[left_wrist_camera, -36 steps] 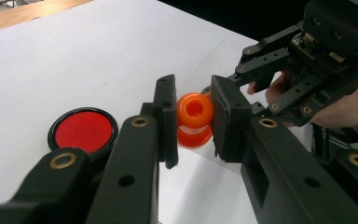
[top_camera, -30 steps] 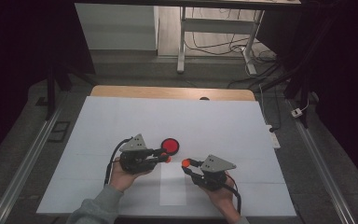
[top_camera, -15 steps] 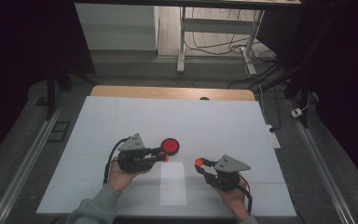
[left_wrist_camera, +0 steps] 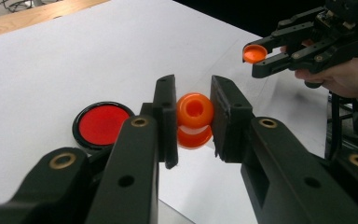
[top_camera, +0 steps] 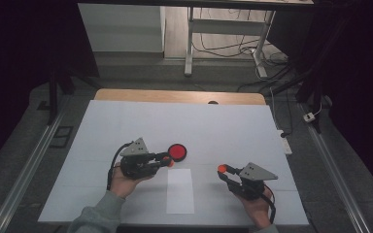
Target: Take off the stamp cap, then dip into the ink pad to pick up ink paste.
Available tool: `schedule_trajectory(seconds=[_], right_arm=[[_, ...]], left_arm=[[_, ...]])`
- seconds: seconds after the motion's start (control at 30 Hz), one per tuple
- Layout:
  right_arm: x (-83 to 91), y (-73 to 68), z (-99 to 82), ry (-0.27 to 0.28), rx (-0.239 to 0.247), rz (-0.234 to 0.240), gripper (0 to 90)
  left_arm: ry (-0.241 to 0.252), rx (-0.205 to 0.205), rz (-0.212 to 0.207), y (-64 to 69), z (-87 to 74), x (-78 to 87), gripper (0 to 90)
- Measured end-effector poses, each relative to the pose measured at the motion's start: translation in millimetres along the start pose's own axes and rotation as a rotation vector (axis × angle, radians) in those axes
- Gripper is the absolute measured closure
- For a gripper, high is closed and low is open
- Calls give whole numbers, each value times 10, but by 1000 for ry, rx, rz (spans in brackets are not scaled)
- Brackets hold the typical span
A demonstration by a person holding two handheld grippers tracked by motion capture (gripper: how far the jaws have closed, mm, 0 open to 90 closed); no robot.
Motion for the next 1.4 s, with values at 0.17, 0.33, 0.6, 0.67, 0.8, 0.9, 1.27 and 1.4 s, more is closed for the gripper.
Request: schedule_trajectory(seconds=[0.17, 0.33, 0.6, 0.67, 0.8, 0.9, 1.27, 1.4], right_arm=[[109, 80, -24, 12, -6, -15, 654], [186, 123, -64, 13, -14, -19, 654], [190, 134, -64, 13, -11, -22, 654], [182, 126, -64, 10, -8, -21, 654], [177, 126, -61, 10, -6, -21, 654], [172, 127, -58, 10, -4, -22, 654], [166, 114, -51, 10, -1, -18, 654], [158, 110, -55, 8, -1, -19, 654]], left_arm=[[6, 7, 4, -22, 8, 20, 724], [13, 8, 12, -41, 21, 40, 724], [24, 11, 18, -60, 40, 63, 723], [25, 9, 18, -62, 45, 66, 724], [29, 8, 21, -67, 55, 69, 724], [33, 8, 22, -70, 67, 67, 724], [46, 5, 41, -103, 101, 70, 724], [58, 2, 58, -122, 114, 75, 724]])
Point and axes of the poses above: each handheld gripper's, and its own axes: x roughly backward along the jaws, z roughly out of its top, y roughly to its right, the point moved 9 cm from there along -x, roughly forward along the jaws, and after that the axes turned 1 degree about x, right-handed, at the moved point
